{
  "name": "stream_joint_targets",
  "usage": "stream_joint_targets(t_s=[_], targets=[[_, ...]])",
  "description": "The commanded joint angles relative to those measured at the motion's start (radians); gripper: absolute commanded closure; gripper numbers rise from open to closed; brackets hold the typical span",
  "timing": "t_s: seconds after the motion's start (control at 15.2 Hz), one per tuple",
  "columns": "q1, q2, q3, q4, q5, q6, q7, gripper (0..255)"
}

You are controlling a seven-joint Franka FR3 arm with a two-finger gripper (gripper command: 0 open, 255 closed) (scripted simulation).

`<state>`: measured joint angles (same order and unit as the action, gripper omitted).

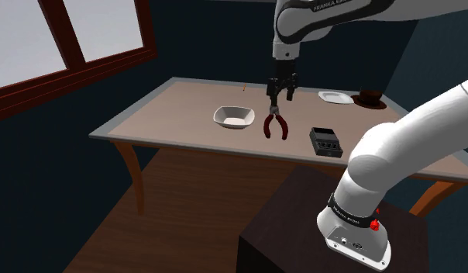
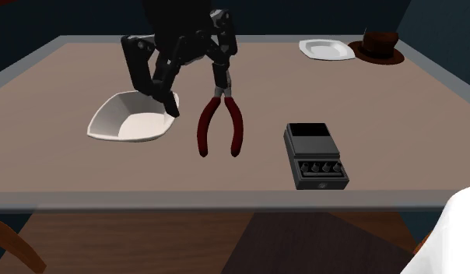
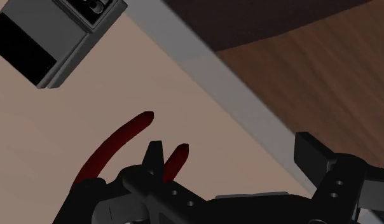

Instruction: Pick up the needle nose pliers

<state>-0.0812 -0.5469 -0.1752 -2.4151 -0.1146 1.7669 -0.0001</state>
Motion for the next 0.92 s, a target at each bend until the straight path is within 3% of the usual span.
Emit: stream_joint_targets(t_s=[0.0,0.46,0.86], targets=[[-0.018,0.044,-0.023,-0.001,-0.003,0.057,0.01,0],[-0.069,0.256,-0.115,0.062,0.015,0.236,0.018,0],[-0.107,0.448,-0.188,0.15,0.079,0.361,0.001,0]])
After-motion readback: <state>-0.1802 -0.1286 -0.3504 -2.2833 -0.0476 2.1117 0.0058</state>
